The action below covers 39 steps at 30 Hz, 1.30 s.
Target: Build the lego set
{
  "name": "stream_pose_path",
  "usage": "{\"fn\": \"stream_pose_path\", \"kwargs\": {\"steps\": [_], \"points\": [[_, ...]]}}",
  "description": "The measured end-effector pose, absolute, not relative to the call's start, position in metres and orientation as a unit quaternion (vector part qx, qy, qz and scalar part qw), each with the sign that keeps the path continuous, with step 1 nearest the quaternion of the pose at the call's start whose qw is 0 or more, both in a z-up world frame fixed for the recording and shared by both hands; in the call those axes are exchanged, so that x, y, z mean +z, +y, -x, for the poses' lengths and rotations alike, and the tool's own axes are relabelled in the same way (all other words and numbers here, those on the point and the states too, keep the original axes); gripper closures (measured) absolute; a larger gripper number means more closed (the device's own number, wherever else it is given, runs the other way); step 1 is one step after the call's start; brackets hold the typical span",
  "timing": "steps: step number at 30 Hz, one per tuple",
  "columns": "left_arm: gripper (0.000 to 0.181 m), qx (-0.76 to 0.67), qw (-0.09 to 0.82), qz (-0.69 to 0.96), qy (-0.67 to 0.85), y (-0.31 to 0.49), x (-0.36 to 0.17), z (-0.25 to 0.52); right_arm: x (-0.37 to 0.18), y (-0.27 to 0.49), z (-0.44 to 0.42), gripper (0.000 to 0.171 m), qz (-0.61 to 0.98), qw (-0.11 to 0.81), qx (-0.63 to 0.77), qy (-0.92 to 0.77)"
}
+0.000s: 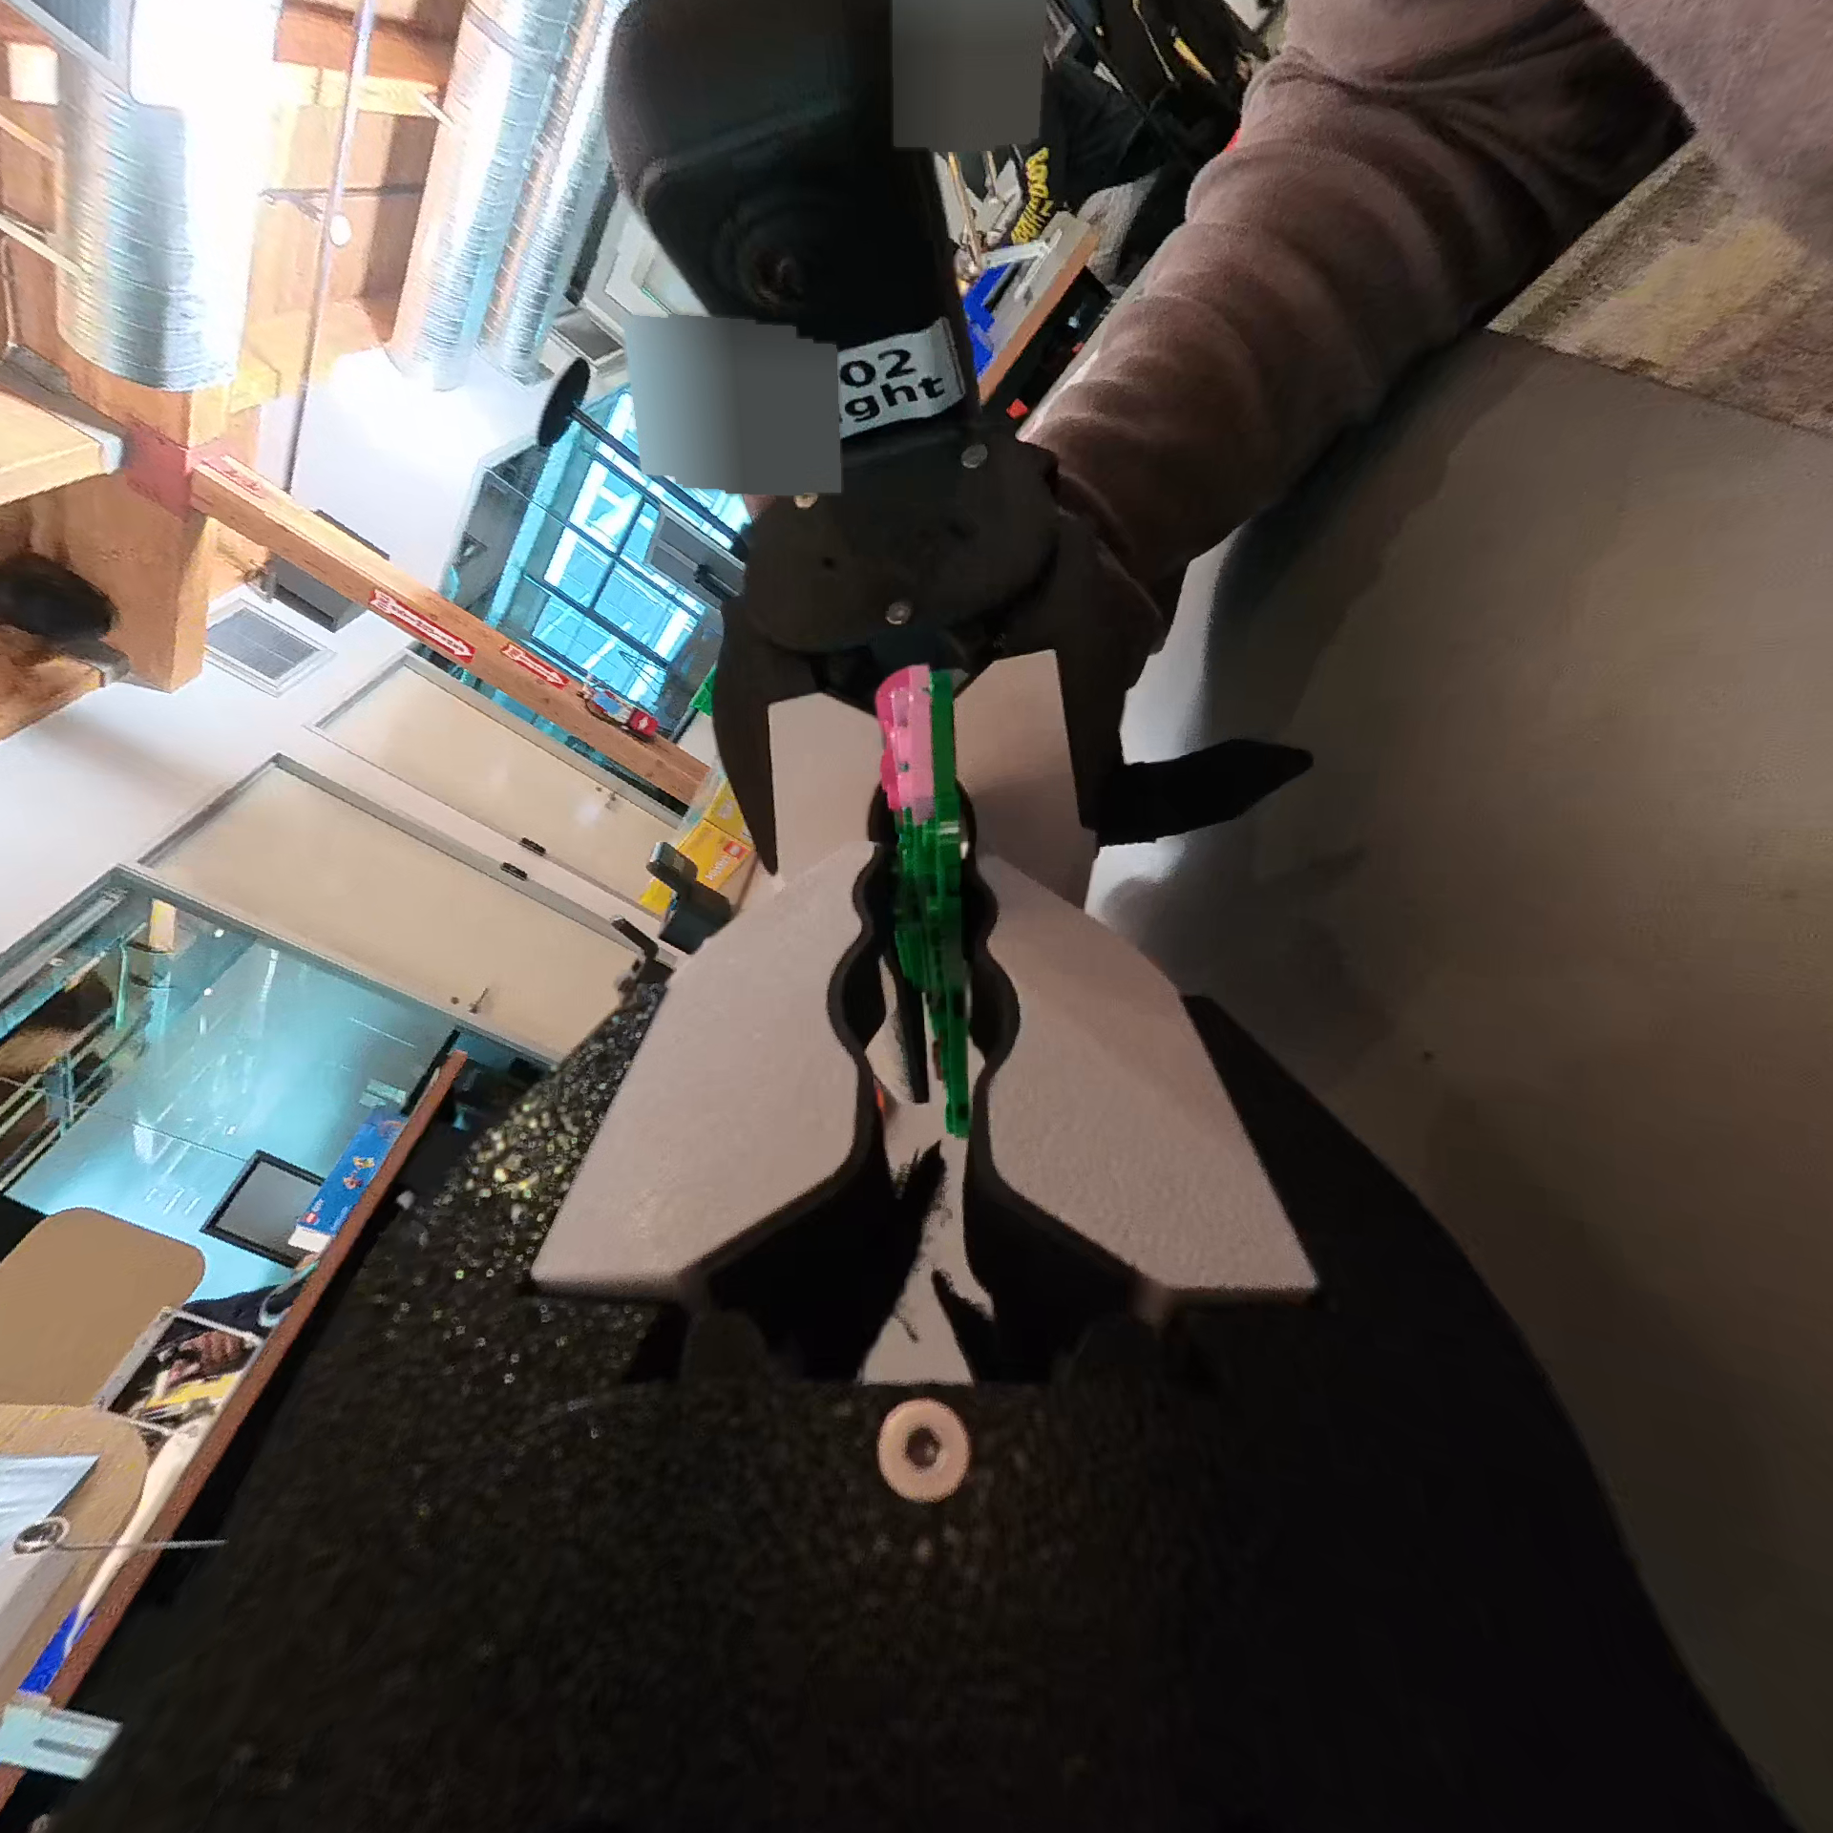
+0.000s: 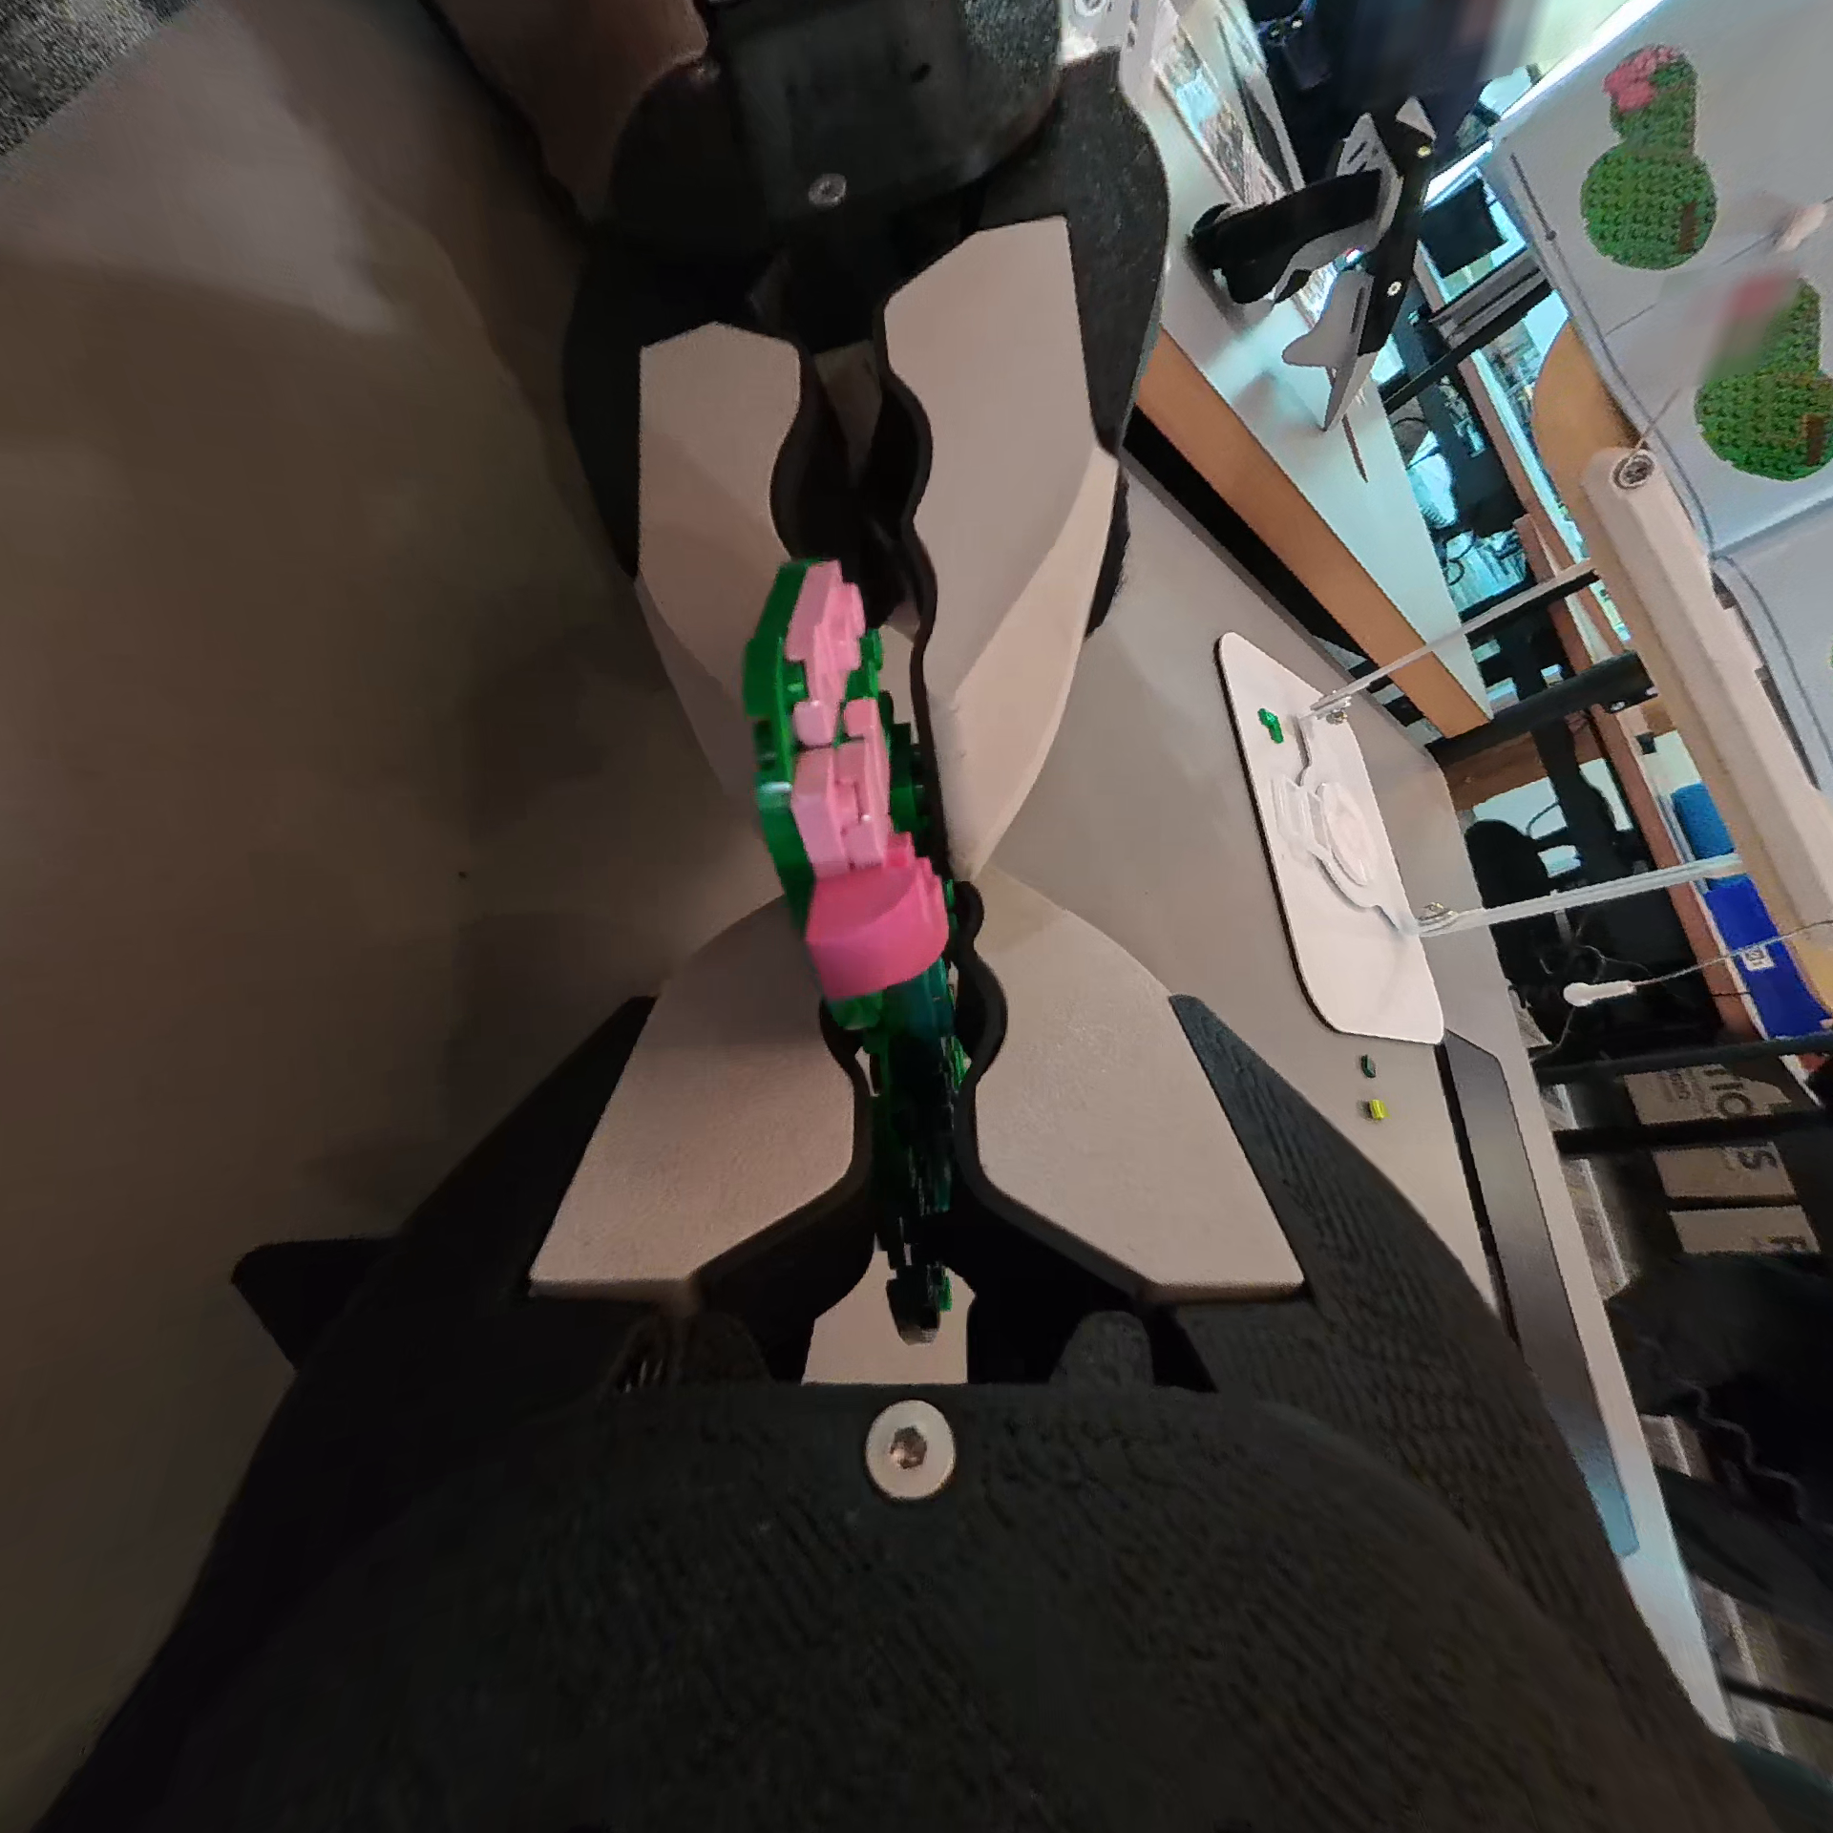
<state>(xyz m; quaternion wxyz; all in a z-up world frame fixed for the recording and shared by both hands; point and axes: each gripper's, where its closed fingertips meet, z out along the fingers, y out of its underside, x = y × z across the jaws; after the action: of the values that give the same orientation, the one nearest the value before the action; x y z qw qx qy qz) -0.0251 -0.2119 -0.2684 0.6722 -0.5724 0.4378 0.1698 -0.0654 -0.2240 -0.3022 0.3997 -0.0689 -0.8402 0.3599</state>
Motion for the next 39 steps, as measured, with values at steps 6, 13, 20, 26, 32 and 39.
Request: {"fn": "stream_pose_path", "kwargs": {"steps": [6,13,20,26,32,39], "points": [[0.168,0.179,0.665,0.590,0.421,-0.208,-0.274,0.033,-0.297,-0.220,0.072,0.146,0.039,0.471,0.315,-0.823],[0.149,0.191,0.710,0.558,0.386,-0.212,-0.256,0.036,-0.289,-0.217,0.073,0.159,0.045,0.481,0.327,-0.812],[0.170,0.200,0.717,0.543,0.389,-0.216,-0.252,0.037,-0.282,-0.216,0.072,0.160,0.071,0.462,0.372,-0.802],[0.172,0.207,0.718,0.538,0.390,-0.216,-0.252,0.039,-0.277,-0.217,0.071,0.157,0.054,0.487,0.370,-0.789],[0.172,0.202,0.717,0.543,0.387,-0.215,-0.253,0.040,-0.274,-0.216,0.072,0.158,0.032,0.522,0.345,-0.779],[0.159,0.214,0.730,0.535,0.368,-0.216,-0.246,0.042,-0.271,-0.210,0.076,0.160,0.038,0.541,0.307,-0.782]]}}
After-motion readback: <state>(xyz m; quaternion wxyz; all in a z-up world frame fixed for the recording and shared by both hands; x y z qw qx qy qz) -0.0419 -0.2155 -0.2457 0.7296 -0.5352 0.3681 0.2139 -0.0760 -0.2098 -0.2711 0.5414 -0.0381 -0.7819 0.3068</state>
